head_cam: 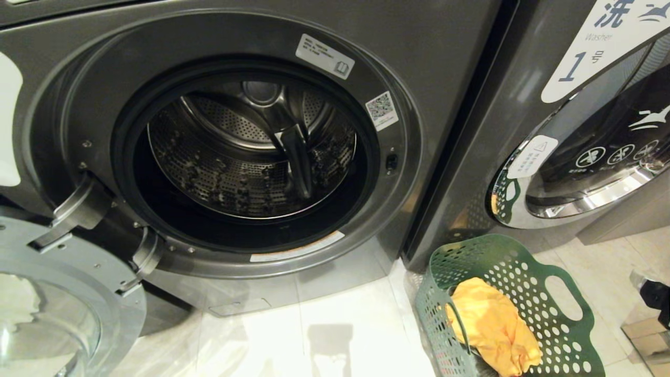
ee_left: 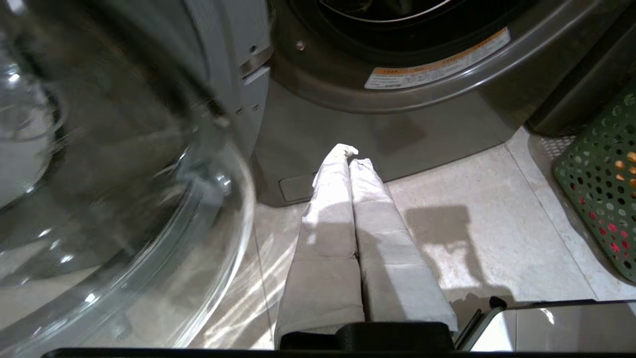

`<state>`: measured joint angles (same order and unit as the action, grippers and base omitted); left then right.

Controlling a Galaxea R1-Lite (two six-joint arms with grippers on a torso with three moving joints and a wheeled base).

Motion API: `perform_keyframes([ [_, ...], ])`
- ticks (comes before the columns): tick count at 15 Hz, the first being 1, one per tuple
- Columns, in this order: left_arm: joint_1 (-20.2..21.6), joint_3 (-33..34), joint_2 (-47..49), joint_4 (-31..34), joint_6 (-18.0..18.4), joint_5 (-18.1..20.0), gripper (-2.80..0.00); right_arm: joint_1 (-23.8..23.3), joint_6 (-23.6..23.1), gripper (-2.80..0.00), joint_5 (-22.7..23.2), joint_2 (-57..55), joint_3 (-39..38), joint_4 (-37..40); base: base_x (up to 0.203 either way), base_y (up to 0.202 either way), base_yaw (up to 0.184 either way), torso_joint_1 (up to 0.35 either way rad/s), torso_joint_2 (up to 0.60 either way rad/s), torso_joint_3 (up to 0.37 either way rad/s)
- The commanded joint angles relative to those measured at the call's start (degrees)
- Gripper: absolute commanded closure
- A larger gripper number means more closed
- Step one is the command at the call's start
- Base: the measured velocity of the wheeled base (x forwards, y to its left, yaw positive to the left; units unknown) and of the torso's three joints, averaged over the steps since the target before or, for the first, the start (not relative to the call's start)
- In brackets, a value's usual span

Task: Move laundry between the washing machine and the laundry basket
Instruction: Pick a cloth and place it into the basket, then close the washing machine door with the left hand

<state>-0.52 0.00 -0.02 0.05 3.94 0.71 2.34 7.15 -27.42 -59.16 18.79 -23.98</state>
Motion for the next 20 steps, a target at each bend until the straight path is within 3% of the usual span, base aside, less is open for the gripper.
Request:
perform_keyframes([
  [1, 0.0, 0.0, -0.1, 0.0, 0.0, 0.0, 0.0, 0.0, 0.1, -2.8, -0.1, -0.6, 0.0, -0.2, -0.003, -0.004, 0.083, 0.002, 0.0, -0.004],
  [7, 0.0, 0.0, -0.1, 0.0, 0.0, 0.0, 0.0, 0.0, 0.2, -2.8, -0.3, -1.5, 0.3, -0.3, 0.002, -0.005, 0.141, 0.001, 0.0, 0.003],
  [16, 0.0, 0.0, -0.1, 0.0, 0.0, 0.0, 0.0, 0.0, 0.1, -2.8, 0.2, -1.5, 0.6, 0.3, 0.0, 0.0, 0.0, 0.0, 0.0, 0.0],
  [18, 0.0, 0.0, -0.1, 0.0, 0.0, 0.0, 0.0, 0.1, -0.7, -2.8, 4.8, -0.4, 0.8, 1.1, 0.0, 0.0, 0.0, 0.0, 0.0, 0.0],
  [20, 0.0, 0.0, -0.1, 0.0, 0.0, 0.0, 0.0, -0.1, -2.9, -2.8, 14.4, 4.2, 0.6, 6.0, 0.0, 0.0, 0.0, 0.0, 0.0, 0.0],
])
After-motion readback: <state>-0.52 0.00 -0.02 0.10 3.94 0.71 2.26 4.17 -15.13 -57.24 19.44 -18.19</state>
